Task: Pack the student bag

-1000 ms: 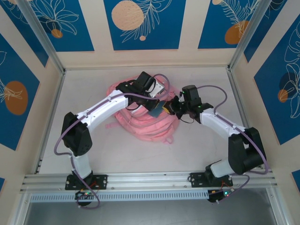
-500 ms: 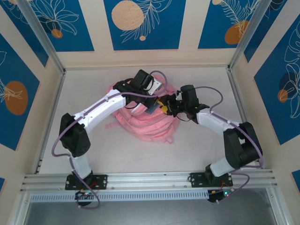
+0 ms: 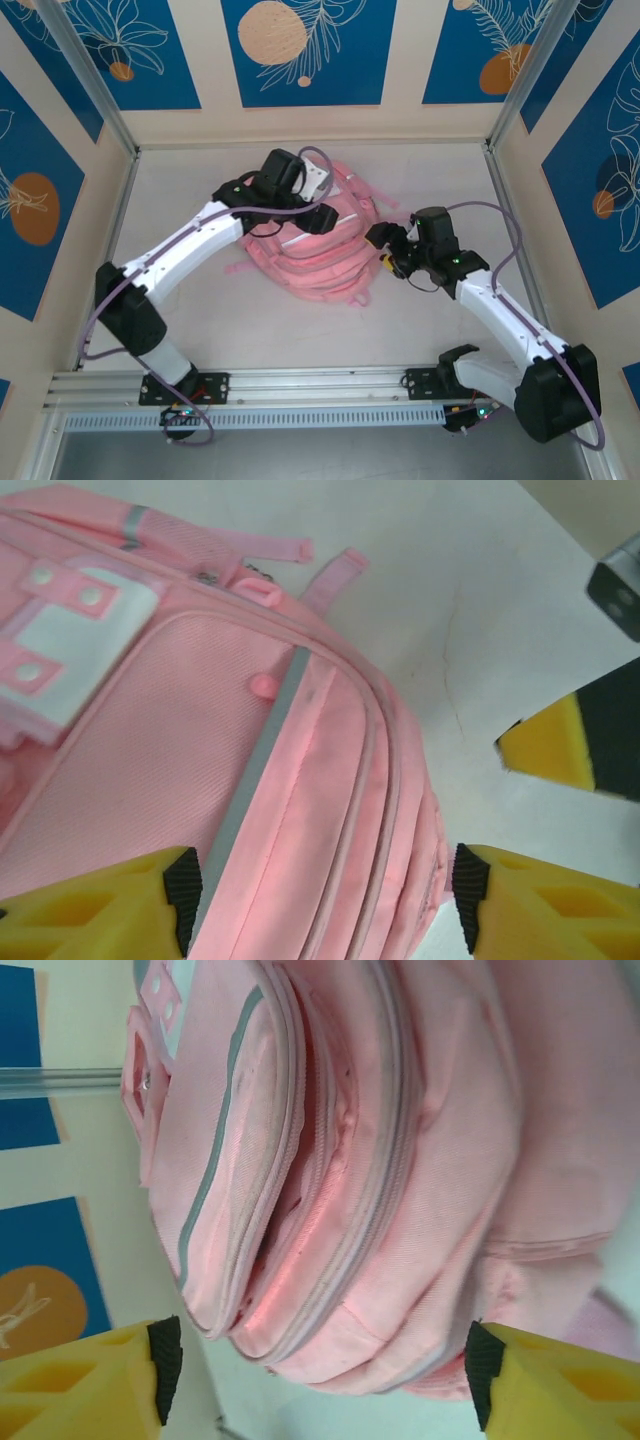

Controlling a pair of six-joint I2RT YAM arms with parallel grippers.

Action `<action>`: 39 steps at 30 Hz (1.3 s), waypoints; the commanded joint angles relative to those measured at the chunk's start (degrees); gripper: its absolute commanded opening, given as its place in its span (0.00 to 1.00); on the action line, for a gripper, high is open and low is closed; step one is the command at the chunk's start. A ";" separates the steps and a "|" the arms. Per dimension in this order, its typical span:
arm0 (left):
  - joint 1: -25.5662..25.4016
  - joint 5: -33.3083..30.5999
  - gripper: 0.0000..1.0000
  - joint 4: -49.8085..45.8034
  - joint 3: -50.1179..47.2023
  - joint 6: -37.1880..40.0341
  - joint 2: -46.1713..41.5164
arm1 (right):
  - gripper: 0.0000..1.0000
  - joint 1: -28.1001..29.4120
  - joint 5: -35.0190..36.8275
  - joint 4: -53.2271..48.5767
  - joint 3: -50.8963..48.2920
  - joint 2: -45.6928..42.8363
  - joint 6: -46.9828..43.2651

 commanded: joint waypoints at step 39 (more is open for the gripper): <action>7.65 1.44 0.38 3.12 -26.69 10.31 -8.28 | 0.74 15.82 1.84 -4.36 14.84 21.69 -6.20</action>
